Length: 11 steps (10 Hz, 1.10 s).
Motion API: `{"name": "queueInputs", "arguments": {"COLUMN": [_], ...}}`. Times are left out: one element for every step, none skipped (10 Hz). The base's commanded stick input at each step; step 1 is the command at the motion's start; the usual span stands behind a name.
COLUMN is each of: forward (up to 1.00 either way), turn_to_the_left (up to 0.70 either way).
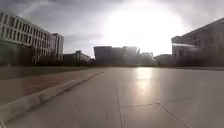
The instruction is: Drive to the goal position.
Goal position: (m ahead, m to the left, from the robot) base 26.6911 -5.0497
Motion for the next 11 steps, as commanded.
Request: {"name": "queueInputs", "arguments": {"forward": [0.7, 0.7, 0.7, 0.7, 0.7, 0.7, 0.7, 0.7, 0.7, 0.7, 0.7], "turn_to_the_left": [0.0, 0.0, 0.0, 0.0, 0.0, 0.0, 0.0, 0.0, 0.0, 0.0, 0.0]}}
